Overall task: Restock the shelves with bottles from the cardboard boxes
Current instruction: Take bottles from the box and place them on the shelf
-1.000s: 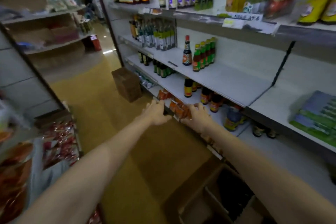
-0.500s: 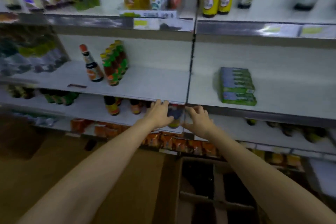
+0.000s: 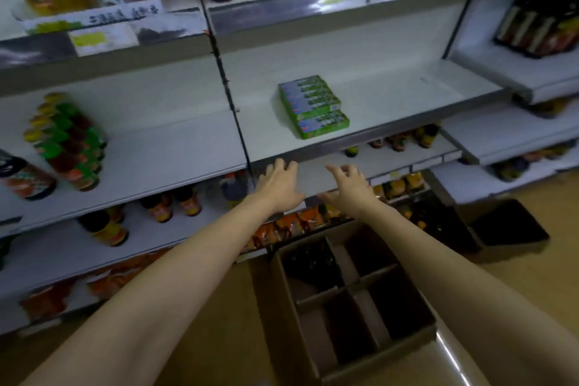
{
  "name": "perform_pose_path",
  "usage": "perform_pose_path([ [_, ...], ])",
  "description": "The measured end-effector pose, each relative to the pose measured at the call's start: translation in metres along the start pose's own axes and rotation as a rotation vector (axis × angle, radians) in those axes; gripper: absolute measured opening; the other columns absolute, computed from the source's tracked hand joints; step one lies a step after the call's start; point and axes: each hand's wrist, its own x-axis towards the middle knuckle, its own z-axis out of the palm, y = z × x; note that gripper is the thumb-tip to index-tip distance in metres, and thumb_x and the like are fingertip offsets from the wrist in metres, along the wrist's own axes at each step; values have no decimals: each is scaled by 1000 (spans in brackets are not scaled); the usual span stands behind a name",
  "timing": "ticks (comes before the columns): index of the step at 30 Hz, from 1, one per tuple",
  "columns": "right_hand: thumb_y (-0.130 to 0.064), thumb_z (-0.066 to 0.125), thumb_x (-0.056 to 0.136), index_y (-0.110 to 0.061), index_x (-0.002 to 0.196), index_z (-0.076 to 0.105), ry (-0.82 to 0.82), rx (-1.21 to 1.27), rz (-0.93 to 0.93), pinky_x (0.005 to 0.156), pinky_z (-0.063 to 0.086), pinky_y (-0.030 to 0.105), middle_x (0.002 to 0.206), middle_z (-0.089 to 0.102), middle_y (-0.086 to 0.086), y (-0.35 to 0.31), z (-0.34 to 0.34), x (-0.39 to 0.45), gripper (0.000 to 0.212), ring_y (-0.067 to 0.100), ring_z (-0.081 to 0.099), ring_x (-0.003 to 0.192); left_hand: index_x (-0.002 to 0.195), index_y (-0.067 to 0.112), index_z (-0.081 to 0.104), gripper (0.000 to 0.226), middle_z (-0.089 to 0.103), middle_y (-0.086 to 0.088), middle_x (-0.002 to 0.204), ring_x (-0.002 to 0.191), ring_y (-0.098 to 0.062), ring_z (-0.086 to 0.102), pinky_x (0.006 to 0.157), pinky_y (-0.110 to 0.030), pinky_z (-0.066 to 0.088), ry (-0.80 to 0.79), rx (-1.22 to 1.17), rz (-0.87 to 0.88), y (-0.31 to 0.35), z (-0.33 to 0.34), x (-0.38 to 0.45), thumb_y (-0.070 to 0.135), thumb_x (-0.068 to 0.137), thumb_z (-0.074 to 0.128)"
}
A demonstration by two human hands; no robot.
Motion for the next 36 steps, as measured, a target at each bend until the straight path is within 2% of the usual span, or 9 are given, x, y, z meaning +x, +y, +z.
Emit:
perform_pose_path([
  [9,-48,55,93,-28,149,21,88,22,180,107,32,51,146,22,8,-6,20,-20,69,31,22,135,145,11,25,69,27,-15,143,131,-35,30,102,-44,36,-50,43,220,-10,0,15,40,90,55],
  [15,-46,56,92,-29,151,19,118,123,348,110,28,55,154,15,9,-65,71,-18,71,34,15,141,142,11,31,59,33,-17,139,129,-35,34,102,-44,36,-95,76,387,-78,11,10,36,93,53],
  [18,-44,56,93,-29,152,17,145,180,378,112,25,55,155,14,9,-90,95,-17,72,33,14,142,140,11,32,54,36,-15,136,126,-33,37,100,-44,40,-75,87,461,-118,17,5,31,94,51],
  [22,-44,58,92,-31,151,16,172,213,395,111,29,53,154,18,5,-105,133,-22,74,30,18,140,143,13,31,57,38,-14,136,124,-32,42,97,-46,43,-123,111,507,-151,37,5,32,93,52],
  [30,-40,60,91,-31,152,12,193,155,384,109,34,49,153,25,3,-48,210,22,78,25,26,138,142,12,31,56,32,-13,139,128,-31,34,99,-44,41,-96,122,531,-152,117,67,30,93,51],
  [36,-38,61,91,-30,152,13,196,180,375,109,35,45,154,25,5,10,283,72,78,26,27,137,138,13,35,54,35,-12,136,124,-31,40,99,-45,42,-111,113,488,-160,208,115,36,92,53],
])
